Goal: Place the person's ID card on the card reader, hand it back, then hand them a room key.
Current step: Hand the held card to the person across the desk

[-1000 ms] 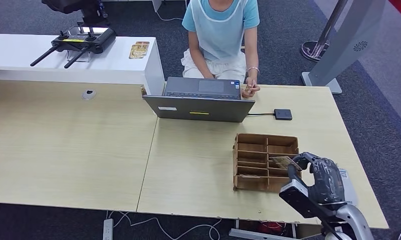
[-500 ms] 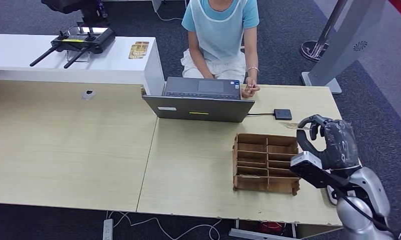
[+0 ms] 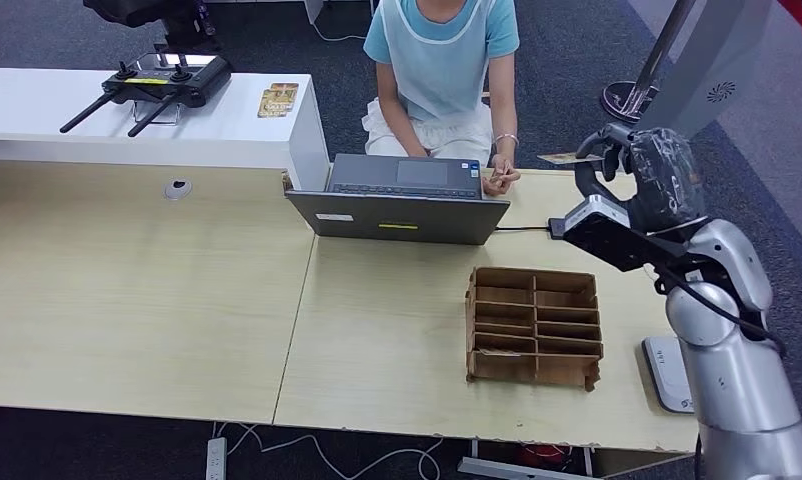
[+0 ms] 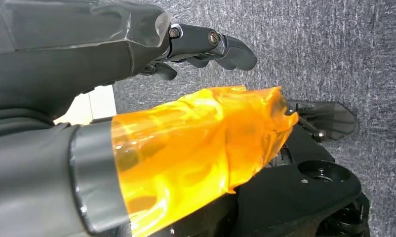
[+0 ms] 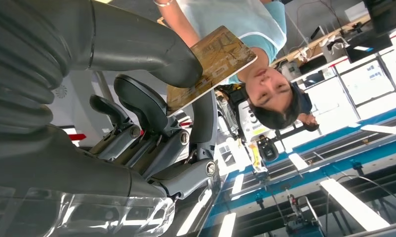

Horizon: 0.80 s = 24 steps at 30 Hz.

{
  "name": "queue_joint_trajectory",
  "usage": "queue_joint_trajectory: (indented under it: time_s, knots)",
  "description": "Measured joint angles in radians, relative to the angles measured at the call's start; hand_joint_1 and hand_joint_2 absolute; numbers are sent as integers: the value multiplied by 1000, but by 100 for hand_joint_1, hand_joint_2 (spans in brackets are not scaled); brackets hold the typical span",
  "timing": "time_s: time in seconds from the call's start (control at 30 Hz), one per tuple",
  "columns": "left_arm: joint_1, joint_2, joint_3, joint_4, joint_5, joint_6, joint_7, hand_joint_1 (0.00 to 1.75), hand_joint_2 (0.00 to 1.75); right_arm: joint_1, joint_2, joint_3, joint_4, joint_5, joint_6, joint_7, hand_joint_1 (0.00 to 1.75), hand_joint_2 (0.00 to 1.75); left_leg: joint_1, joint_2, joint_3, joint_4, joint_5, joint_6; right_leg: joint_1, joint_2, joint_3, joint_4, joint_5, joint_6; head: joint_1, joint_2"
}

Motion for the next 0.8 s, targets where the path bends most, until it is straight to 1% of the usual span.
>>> queue_joint_trajectory:
  time_s: [0.2, 0.4, 0.6, 0.8]
  knots:
    - [-1, 4, -4, 0, -10, -5, -3, 0, 0, -173, 6, 67, 148, -30, 19, 22, 173, 175, 0, -1, 0, 0, 0, 0, 0, 0, 0, 0, 0, 0, 0, 0]
    - [-1, 10, -9, 0, -21, -9, 2, 0, 0, -311, 30, 110, 303, -48, 42, 37, 173, 175, 0, -1, -1, 0, 0, 0, 0, 0, 0, 0, 0, 0, 0, 0]
    - [-1, 15, -18, 0, -36, -12, 5, 0, 0, -432, 74, 147, 480, -56, 65, 51, 174, 175, 0, -1, -1, 0, 0, 0, 0, 0, 0, 1, 0, 0, 0, 0]
    - [-1, 19, -32, 0, -50, -19, 4, 0, 0, -532, 132, 186, 664, -47, 65, 65, 175, 175, 0, -1, -1, 0, 1, -1, 0, 0, -1, 1, 0, 0, 0, 0]
